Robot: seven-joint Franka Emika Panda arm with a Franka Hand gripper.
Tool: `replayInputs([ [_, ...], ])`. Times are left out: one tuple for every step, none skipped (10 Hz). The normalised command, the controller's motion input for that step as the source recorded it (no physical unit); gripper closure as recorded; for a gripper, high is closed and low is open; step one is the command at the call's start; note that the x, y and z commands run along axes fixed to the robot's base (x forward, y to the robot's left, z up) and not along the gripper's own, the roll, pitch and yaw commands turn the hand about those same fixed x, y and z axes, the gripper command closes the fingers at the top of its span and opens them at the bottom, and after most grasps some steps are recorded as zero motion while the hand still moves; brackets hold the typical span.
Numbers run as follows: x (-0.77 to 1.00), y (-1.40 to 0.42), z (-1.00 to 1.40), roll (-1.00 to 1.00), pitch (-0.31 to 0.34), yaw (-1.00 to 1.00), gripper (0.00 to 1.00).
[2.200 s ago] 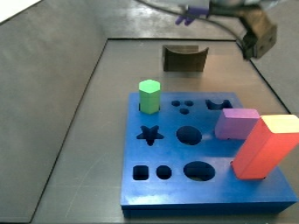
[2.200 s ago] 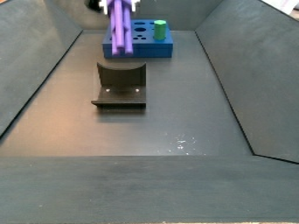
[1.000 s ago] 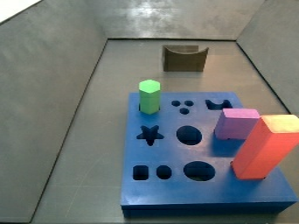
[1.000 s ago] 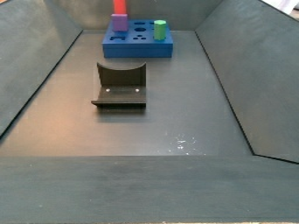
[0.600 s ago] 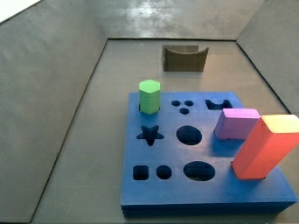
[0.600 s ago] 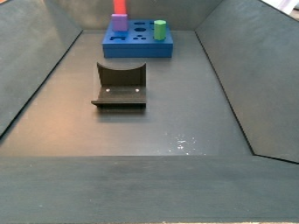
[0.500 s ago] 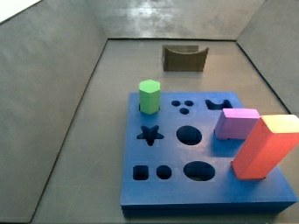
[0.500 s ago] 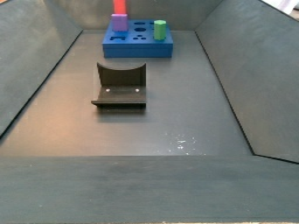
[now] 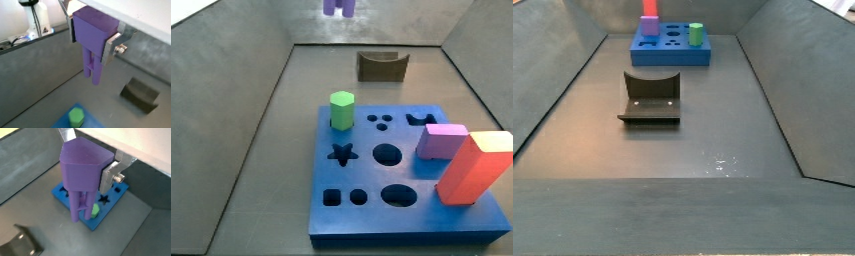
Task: Pick up the 3 prong object. Move up. Place the 3 prong object on the fixture. Regrasp the 3 prong object. Move to above the board. Insert the 3 prong object.
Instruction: Move to above the board, then insert the 3 prong object.
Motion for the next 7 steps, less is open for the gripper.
replayInputs([
  [-0.07,0.03,0.0,-0.46,-0.107,-0.03,1.0],
  [-0.06,0.02,0.0,-0.35,-0.088,-0.02,1.0],
  [0.0,0.0,-0.03,0.0,0.0,0.0,1.0],
  [0.0,0.0,-0.11,-0.03,-0.006,-0.11,1.0],
  [0.15,0.0,-0.07,-0.08,0.0,-0.33,1.0],
  [0.06,0.0,-0.08,-0.08,-0.023,-0.51,1.0],
  [0.12,0.0,0.0,-0.11,-0.043,-0.59,1.0],
])
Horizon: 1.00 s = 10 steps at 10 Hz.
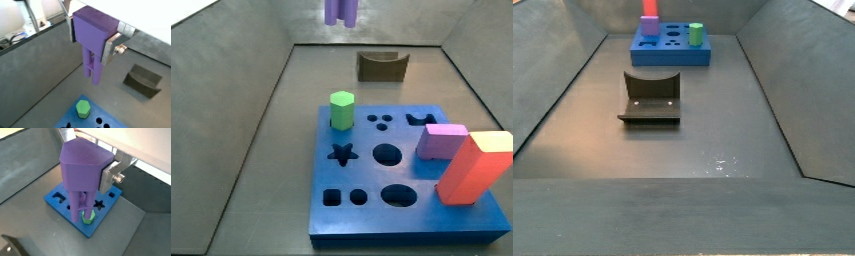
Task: Pick up the 3 prong object. Move up. Place the 3 prong object on the fixture. Regrasp the 3 prong object. Move to above the board. Insert the 3 prong object.
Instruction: Insert the 3 prong object.
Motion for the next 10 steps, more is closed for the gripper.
replayInputs([
  [0.02,0.0,-0.03,-0.11,-0.084,-0.63,1.0],
  [0.04,0.0,-0.03,-0.12,-0.057,-0.69,1.0],
  [0.11,0.0,0.0,-0.15,-0.05,-0.66,1.0],
  [0.13,0.0,-0.18,-0.13,-0.08,-0.75,1.0],
  [0.2,0.0,-0.23,-0.16,-0.09,-0.73,1.0],
  [0.13,0.0,-0.35,-0.11,-0.057,-0.79,1.0],
  [0.13,0.02,-0.31,-0.16,-0.019,-0.77,1.0],
  [0.15,0.0,-0.32,-0.14,0.0,-0.72,1.0],
  [0.12,0.0,-0.36,-0.1,0.0,-0.71,1.0],
  [0.19,0.0,-0.29,-0.07,-0.01,-0.64,1.0],
])
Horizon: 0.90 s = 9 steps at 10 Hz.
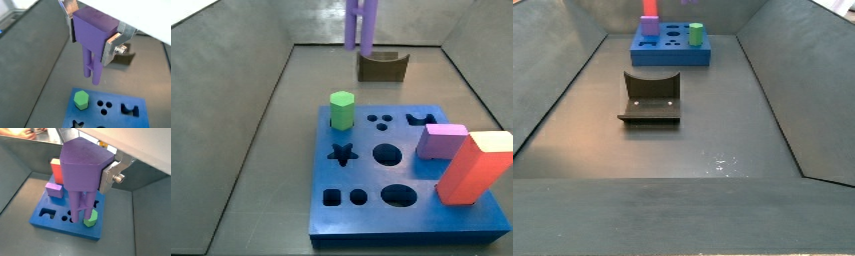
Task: Pick up the 3 prong object. Move up. Place the 3 prong object on the fixture. Regrasp the 3 prong object. Move to above the board. Insert the 3 prong object.
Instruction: Insert the 3 prong object.
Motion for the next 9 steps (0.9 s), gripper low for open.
replayInputs([
  [0.19,-0.01,-0.29,-0.07,-0.014,-0.69,1.0],
  [0.21,-0.05,-0.3,-0.04,-0.007,-0.69,1.0],
  [0.21,-0.08,-0.32,-0.01,-0.006,-0.68,1.0],
  [0.18,-0.03,-0.34,-0.02,-0.009,-0.68,1.0],
  [0.2,0.0,-0.28,0.0,-0.014,-0.59,1.0],
  [0.22,-0.06,-0.35,0.03,0.0,-0.6,1.0],
  [0.15,-0.11,-0.38,0.06,-0.016,-0.51,1.0],
  [0.19,-0.11,-0.37,0.08,-0.029,-0.47,1.0],
  [0.17,-0.13,-0.35,0.09,-0.036,-0.46,1.0],
])
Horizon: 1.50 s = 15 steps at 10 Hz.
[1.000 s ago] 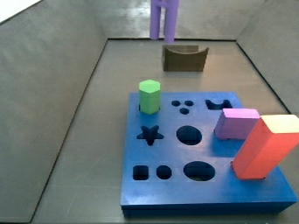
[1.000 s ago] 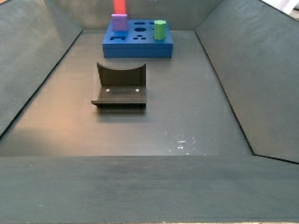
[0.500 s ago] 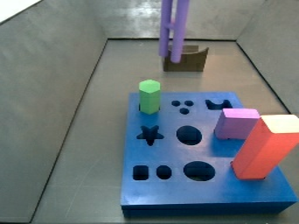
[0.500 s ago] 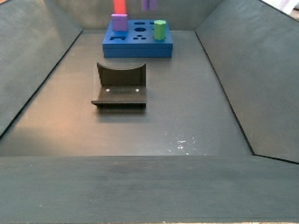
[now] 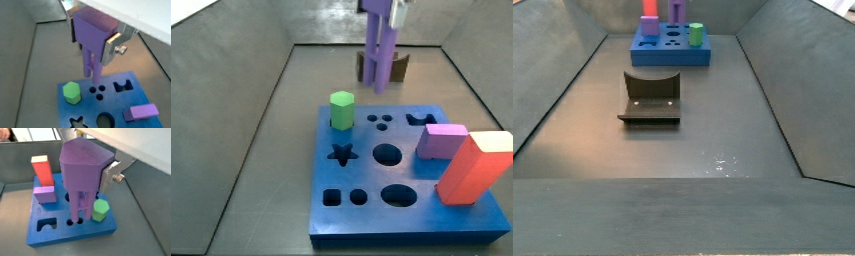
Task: Pick up the 3 prong object. Move up. Place the 3 prong object on the fixture. Regrasp the 3 prong object. Move to above the board. Insert the 3 prong object.
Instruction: Insert the 3 prong object.
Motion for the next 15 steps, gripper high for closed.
replayInputs([
  [0.2,-0.12,-0.3,0.08,-0.034,-0.47,1.0],
  [0.19,-0.18,-0.34,0.08,-0.027,-0.55,1.0],
  [0.12,-0.17,-0.32,0.07,-0.031,-0.59,1.0],
  [0.12,-0.13,-0.3,0.08,-0.017,-0.53,1.0],
  [0.08,-0.05,-0.23,0.05,0.0,-0.41,1.0],
  [0.08,-0.04,-0.32,0.06,0.0,-0.45,1.0],
  [0.06,-0.01,-0.36,0.07,0.0,-0.36,1.0],
  [0.08,-0.01,-0.35,0.09,0.0,-0.28,1.0],
  [0.06,-0.05,-0.42,0.11,0.0,-0.27,1.0],
  [0.02,-0.05,-0.46,0.13,0.003,-0.27,1.0],
  [0.0,-0.07,-0.49,0.14,0.011,-0.29,1.0],
  [0.0,-0.03,-0.53,0.16,0.044,-0.29,1.0],
  [-0.05,0.0,-0.53,0.16,0.056,-0.2,1.0],
  [-0.01,0.0,-0.5,0.16,0.071,0.0,1.0],
  [-0.04,0.02,-0.49,0.15,0.02,0.07,1.0],
])
